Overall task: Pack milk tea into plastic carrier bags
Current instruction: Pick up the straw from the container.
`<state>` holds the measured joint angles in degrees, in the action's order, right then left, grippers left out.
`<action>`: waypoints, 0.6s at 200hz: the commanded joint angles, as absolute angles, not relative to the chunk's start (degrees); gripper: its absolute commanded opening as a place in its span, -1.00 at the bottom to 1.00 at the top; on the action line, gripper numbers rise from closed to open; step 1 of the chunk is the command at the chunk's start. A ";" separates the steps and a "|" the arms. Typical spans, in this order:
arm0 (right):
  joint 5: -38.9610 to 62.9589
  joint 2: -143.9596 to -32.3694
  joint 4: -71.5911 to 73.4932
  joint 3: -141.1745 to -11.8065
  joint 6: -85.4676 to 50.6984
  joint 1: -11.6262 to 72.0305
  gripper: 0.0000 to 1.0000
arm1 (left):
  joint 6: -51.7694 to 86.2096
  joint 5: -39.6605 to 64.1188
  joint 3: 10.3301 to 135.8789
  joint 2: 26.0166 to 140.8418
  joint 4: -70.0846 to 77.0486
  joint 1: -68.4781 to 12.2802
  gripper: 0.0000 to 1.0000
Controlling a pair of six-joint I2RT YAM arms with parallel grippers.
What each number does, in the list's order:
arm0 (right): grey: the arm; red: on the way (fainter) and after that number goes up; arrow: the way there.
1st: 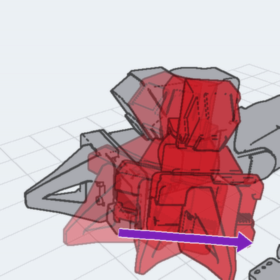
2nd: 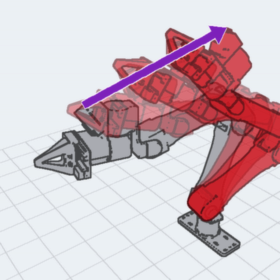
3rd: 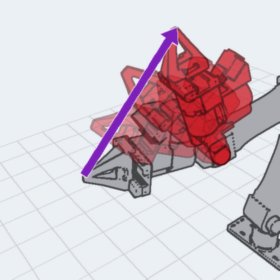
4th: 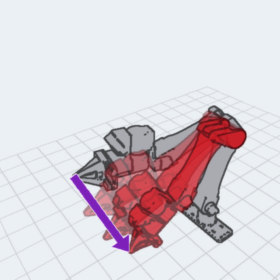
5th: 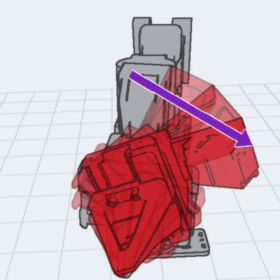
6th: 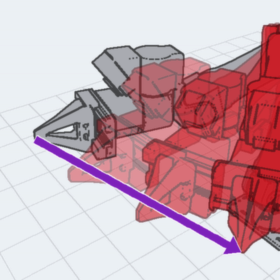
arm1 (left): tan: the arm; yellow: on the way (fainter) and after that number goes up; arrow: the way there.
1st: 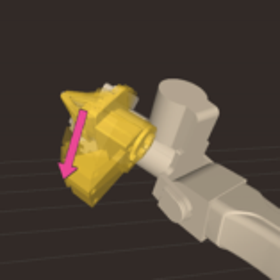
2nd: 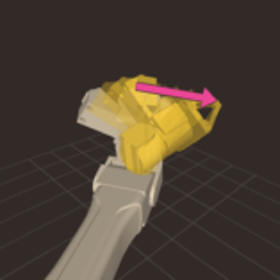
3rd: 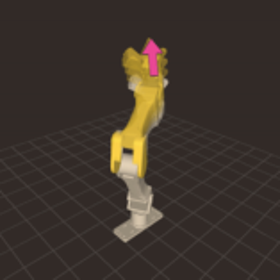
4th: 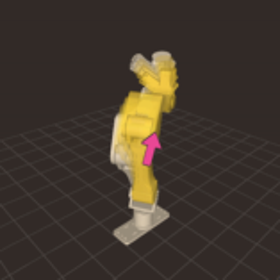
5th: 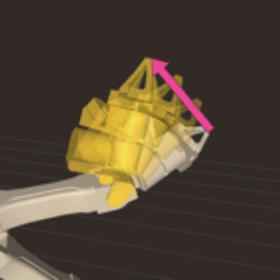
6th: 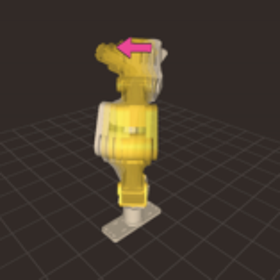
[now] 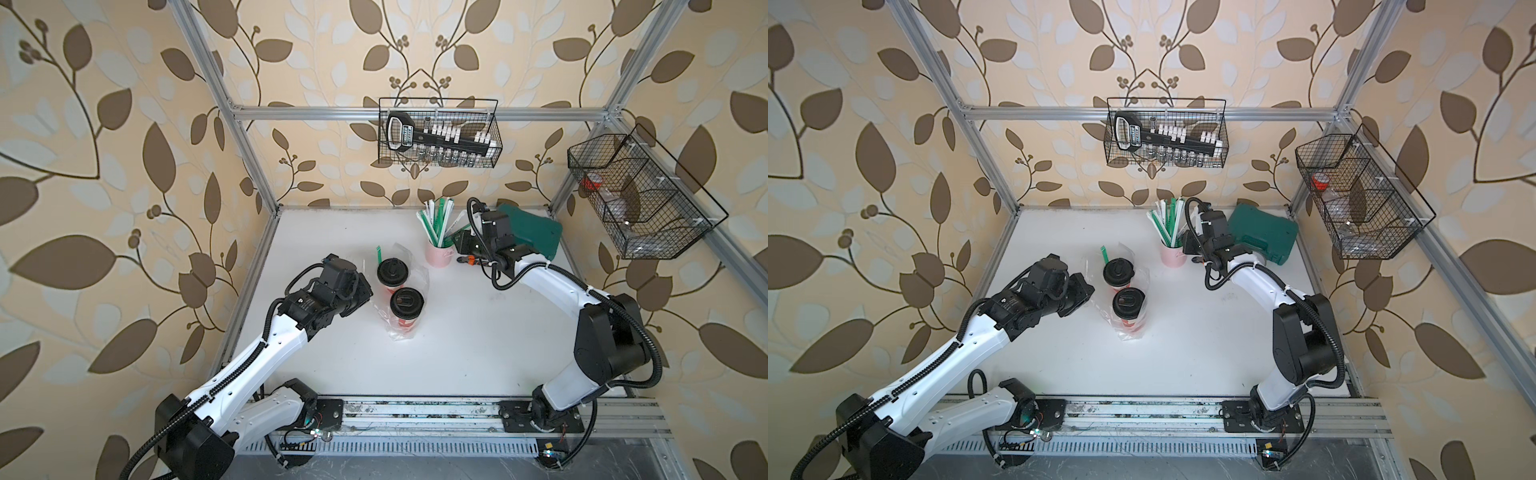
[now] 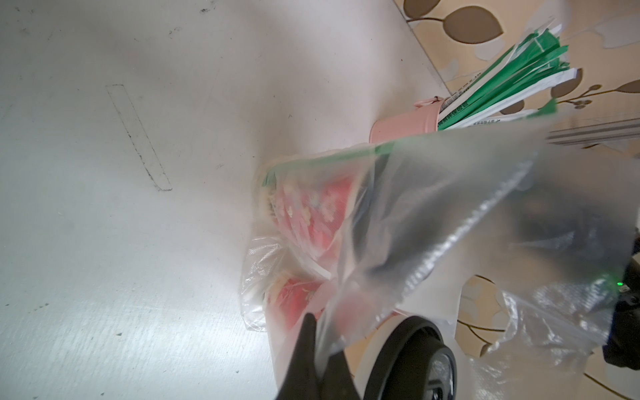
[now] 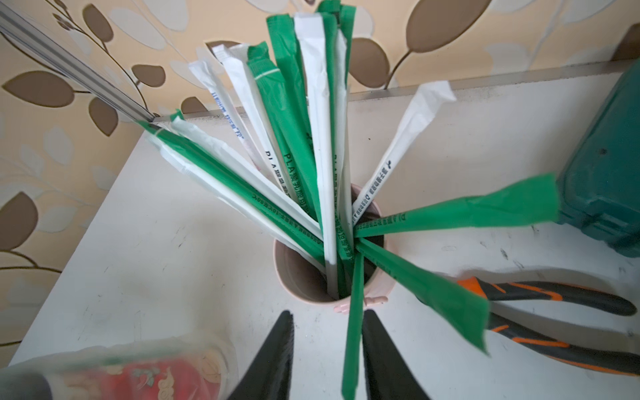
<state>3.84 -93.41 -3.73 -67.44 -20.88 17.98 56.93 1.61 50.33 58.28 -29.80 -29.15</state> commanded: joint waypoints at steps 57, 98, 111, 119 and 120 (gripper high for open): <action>0.71 -91.33 15.26 -56.67 -21.51 18.71 -0.27 | 55.77 1.93 50.95 57.41 -29.80 -28.39 -1.00; -0.69 -92.22 20.19 -55.14 -23.27 18.70 -0.35 | 55.76 2.06 50.98 57.65 -29.72 -28.38 -1.00; -0.79 -92.93 21.36 -55.24 -23.99 18.69 -0.39 | 55.76 2.17 51.00 57.74 -29.77 -28.39 -1.00; -1.02 -93.51 21.99 -55.35 -24.46 18.67 -0.43 | 55.73 2.10 50.98 57.73 -29.82 -28.39 -1.00; -1.04 -93.56 22.02 -55.40 -24.54 18.69 -0.44 | 55.73 2.10 50.98 57.74 -29.81 -28.34 -1.00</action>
